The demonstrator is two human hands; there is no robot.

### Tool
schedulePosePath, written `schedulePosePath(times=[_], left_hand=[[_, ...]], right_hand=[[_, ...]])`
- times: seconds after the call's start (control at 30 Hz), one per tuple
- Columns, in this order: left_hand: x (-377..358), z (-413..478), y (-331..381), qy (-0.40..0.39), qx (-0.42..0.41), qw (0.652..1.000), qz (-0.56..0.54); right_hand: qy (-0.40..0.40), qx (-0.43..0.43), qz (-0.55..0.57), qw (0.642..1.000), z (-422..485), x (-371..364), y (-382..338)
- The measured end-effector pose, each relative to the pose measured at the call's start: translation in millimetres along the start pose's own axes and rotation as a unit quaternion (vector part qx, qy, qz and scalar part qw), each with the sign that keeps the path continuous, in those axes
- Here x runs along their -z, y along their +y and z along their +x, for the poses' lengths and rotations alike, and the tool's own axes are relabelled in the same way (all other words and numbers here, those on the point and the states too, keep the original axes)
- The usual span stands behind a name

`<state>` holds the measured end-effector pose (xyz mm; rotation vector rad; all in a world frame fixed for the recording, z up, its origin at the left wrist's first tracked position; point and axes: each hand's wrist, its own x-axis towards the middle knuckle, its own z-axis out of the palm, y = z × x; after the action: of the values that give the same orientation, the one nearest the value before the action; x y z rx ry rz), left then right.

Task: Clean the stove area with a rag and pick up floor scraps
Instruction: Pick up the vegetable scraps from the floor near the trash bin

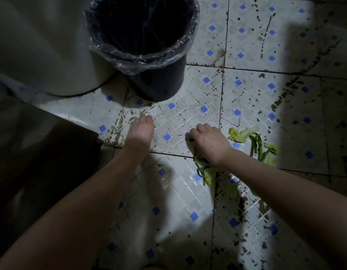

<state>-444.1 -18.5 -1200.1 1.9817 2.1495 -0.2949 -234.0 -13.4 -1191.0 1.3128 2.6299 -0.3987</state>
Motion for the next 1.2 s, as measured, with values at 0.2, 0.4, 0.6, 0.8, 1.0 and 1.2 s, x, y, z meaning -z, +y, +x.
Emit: schedulePosePath(times=[0.2,0.4,0.6,0.8,1.0,1.2], left_hand=[[-0.3,-4.9,-3.5,0.011,-0.003,1.000,0.015],[7.9,-10.8,-2.9,0.020,-0.011,1.000,-0.009],[16.6,-22.2,6.8,0.038,-0.035,0.998,-0.030],[21.5,-41.0,17.8,0.018,-0.048,0.998,-0.042],[19.4,-58.1,26.9,-0.009,-0.071,0.997,-0.038],[24.1,-64.3,25.1,-0.010,-0.071,0.996,-0.046]], right_hand=[[-0.035,-0.009,-0.003,0.999,3.7,1.0,-5.1],[-0.047,-0.006,-0.029,0.998,3.6,4.8,-6.5],[-0.039,-0.017,-0.036,0.998,-7.4,5.5,-4.3],[-0.059,0.026,-0.009,0.998,-21.7,1.1,1.8],[-0.111,0.139,-0.042,0.983,-29.6,-0.4,-0.3],[-0.119,0.171,-0.045,0.977,-42.8,-5.8,3.3]])
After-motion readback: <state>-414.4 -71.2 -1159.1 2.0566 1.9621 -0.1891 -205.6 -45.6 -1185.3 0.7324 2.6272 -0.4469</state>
